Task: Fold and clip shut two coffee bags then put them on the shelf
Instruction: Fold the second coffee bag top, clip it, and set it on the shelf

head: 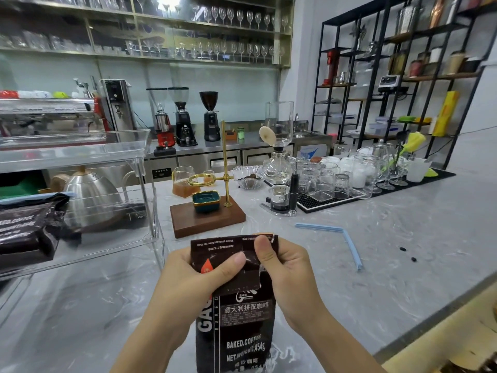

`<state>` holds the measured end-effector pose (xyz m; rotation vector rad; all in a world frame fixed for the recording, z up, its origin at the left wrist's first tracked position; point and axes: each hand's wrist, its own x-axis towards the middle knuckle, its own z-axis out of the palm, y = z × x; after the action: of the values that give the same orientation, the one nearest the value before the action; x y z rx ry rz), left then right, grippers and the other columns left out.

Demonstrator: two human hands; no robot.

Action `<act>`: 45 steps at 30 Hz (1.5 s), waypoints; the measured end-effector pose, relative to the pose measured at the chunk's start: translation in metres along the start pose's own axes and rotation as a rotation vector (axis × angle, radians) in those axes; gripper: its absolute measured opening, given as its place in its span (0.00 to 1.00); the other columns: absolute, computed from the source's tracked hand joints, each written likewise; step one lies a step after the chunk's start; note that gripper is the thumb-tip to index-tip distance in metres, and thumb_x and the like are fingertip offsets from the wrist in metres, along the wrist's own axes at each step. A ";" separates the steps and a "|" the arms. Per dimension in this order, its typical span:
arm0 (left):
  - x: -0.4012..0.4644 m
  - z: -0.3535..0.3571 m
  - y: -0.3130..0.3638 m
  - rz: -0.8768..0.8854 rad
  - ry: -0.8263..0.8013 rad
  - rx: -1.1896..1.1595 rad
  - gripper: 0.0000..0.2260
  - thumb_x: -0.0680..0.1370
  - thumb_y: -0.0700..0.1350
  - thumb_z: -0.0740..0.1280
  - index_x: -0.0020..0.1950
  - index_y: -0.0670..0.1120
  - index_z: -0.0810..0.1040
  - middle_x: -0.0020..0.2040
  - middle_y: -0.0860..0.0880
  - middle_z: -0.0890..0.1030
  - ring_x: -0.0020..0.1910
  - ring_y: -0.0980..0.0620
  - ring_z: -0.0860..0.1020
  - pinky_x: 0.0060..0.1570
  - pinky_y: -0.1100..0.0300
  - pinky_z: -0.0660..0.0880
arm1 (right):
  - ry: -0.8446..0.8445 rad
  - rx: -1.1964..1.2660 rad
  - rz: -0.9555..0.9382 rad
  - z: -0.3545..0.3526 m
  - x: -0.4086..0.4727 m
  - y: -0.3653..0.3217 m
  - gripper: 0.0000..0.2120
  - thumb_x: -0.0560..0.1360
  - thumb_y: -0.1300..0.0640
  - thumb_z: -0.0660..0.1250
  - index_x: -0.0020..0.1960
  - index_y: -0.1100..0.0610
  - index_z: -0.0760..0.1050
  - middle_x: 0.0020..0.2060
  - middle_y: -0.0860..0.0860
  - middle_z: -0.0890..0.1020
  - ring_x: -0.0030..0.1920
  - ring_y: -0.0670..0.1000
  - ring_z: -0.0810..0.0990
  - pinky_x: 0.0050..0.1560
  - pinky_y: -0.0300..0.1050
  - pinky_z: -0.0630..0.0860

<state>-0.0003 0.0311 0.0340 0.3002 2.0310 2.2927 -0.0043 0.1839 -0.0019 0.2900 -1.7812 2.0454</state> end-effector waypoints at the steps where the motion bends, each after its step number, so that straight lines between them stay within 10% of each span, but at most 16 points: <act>1: 0.000 0.001 -0.001 0.007 0.015 -0.002 0.09 0.63 0.42 0.77 0.41 0.41 0.86 0.39 0.40 0.88 0.36 0.43 0.88 0.32 0.59 0.82 | -0.006 -0.009 -0.011 0.000 0.000 0.001 0.20 0.77 0.49 0.64 0.45 0.67 0.80 0.42 0.68 0.84 0.44 0.68 0.83 0.45 0.65 0.80; 10: -0.002 0.003 -0.005 0.004 0.088 -0.005 0.03 0.65 0.39 0.76 0.36 0.45 0.87 0.35 0.41 0.88 0.31 0.45 0.87 0.27 0.60 0.81 | -0.141 -0.086 -0.016 -0.033 0.016 0.006 0.24 0.78 0.42 0.55 0.58 0.57 0.81 0.51 0.55 0.86 0.55 0.53 0.83 0.56 0.48 0.79; 16: -0.003 0.001 -0.006 -0.013 0.081 -0.015 0.05 0.62 0.41 0.76 0.37 0.42 0.86 0.37 0.41 0.88 0.33 0.44 0.87 0.27 0.59 0.82 | 0.340 -0.814 0.076 -0.146 0.050 0.065 0.11 0.77 0.63 0.65 0.58 0.57 0.79 0.56 0.53 0.82 0.59 0.55 0.79 0.64 0.50 0.74; 22: -0.002 0.001 -0.007 -0.025 0.070 -0.016 0.08 0.63 0.40 0.76 0.40 0.41 0.86 0.37 0.40 0.88 0.33 0.43 0.87 0.26 0.59 0.81 | 0.147 -1.354 0.369 -0.212 0.052 0.079 0.16 0.78 0.53 0.59 0.59 0.60 0.79 0.56 0.56 0.80 0.56 0.58 0.79 0.58 0.53 0.76; 29: -0.003 0.000 -0.007 -0.034 0.069 -0.019 0.08 0.62 0.41 0.76 0.40 0.41 0.86 0.37 0.40 0.88 0.34 0.41 0.87 0.27 0.58 0.82 | 0.113 -1.346 0.227 -0.198 0.034 0.077 0.19 0.78 0.52 0.59 0.28 0.49 0.68 0.34 0.50 0.75 0.40 0.54 0.74 0.34 0.43 0.68; 42: -0.003 0.000 -0.008 -0.034 0.077 -0.020 0.09 0.62 0.41 0.76 0.41 0.40 0.85 0.37 0.40 0.88 0.33 0.42 0.87 0.27 0.59 0.81 | -0.317 -1.122 0.103 -0.133 -0.005 0.052 0.10 0.79 0.51 0.62 0.45 0.49 0.81 0.40 0.44 0.82 0.41 0.42 0.78 0.46 0.39 0.76; 45: -0.004 0.000 -0.007 -0.023 0.071 -0.022 0.09 0.64 0.40 0.76 0.42 0.40 0.85 0.37 0.40 0.88 0.33 0.43 0.87 0.26 0.60 0.81 | -0.113 -1.025 0.045 -0.140 0.003 0.054 0.08 0.77 0.56 0.65 0.52 0.48 0.82 0.43 0.45 0.84 0.41 0.43 0.79 0.46 0.37 0.77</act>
<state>0.0030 0.0313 0.0264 0.1962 2.0280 2.3435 -0.0147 0.3164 -0.0714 0.0444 -2.6256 0.9160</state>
